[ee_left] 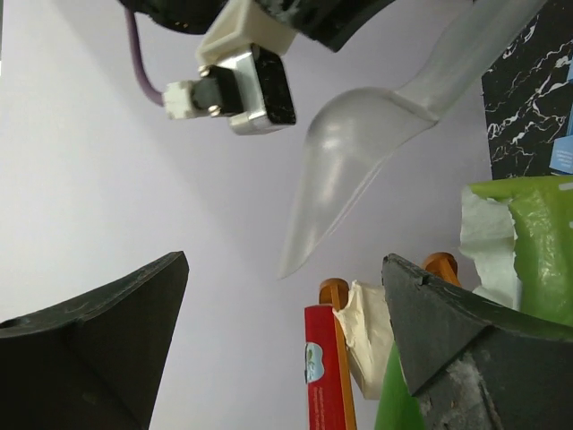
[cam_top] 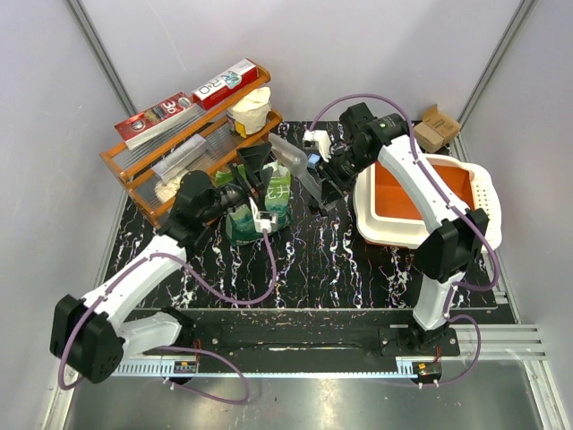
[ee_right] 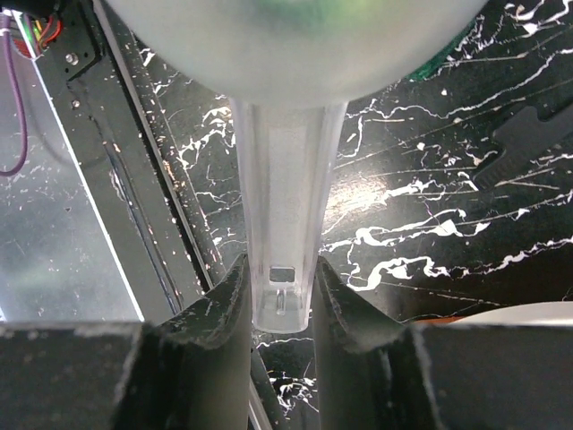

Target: Fill the litter box with clean litter

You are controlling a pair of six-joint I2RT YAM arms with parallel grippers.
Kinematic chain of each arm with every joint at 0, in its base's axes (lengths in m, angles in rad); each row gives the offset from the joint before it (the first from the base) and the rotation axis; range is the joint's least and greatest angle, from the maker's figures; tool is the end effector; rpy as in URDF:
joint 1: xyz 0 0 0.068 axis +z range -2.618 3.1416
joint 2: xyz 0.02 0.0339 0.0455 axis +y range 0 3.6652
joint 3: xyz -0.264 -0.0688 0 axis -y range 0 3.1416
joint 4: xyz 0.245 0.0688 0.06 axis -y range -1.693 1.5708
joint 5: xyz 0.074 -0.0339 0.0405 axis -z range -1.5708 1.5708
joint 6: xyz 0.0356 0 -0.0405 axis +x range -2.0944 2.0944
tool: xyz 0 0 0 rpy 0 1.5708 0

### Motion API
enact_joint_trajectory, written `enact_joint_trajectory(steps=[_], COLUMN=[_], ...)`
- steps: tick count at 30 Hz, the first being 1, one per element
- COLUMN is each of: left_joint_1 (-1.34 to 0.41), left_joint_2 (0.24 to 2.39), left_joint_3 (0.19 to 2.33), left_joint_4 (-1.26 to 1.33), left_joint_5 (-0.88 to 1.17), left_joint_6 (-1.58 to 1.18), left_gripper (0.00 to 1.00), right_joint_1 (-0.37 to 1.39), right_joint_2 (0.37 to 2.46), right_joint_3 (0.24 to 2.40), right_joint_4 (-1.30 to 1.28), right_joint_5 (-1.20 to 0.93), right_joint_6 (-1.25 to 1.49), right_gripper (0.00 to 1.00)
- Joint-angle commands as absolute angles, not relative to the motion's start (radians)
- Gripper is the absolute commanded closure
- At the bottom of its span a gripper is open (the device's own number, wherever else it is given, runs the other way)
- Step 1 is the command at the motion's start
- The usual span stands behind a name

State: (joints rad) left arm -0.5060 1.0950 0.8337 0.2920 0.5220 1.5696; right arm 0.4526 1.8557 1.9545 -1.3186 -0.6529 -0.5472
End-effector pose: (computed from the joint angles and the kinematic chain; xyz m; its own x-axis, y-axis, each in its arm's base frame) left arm 0.2154 -0.1396 0.3461 0.8561 0.5166 0.0141 -0.0258 0.0155 0.9995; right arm 0.3208 0.1801 0.3547 -0.4427 -0.6748 -0.5904 -0.8964 0.3184 0.3083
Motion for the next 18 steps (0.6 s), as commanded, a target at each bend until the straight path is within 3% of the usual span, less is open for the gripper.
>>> enact_joint_trajectory(steps=[1, 9, 16, 18], left_joint_1=[-0.522, -0.574, -0.595, -0.597], left_joint_2=[1.146, 1.195, 1.273, 1.295], left_joint_3=[0.824, 0.831, 0.888, 0.897], left_joint_4=[0.489, 0.506, 0.503, 0.489], left_joint_5=[0.592, 0.604, 0.58, 0.571], left_joint_6=[1.712, 1.735, 1.779, 1.808], left_gripper=[0.06, 0.11, 0.29, 0.39], right_joint_1=[0.456, 0.454, 0.456, 0.456], right_joint_2=[1.827, 1.841, 1.856, 1.852], right_joint_3=[2.0, 2.002, 2.026, 2.022], right_joint_4=[-1.405, -1.425, -1.462, -1.466], right_joint_5=[-0.727, -0.747, -0.753, -0.749], right_joint_6=[-0.601, -0.581, -0.594, -0.595], right_gripper=[1.0, 1.0, 1.0, 1.0])
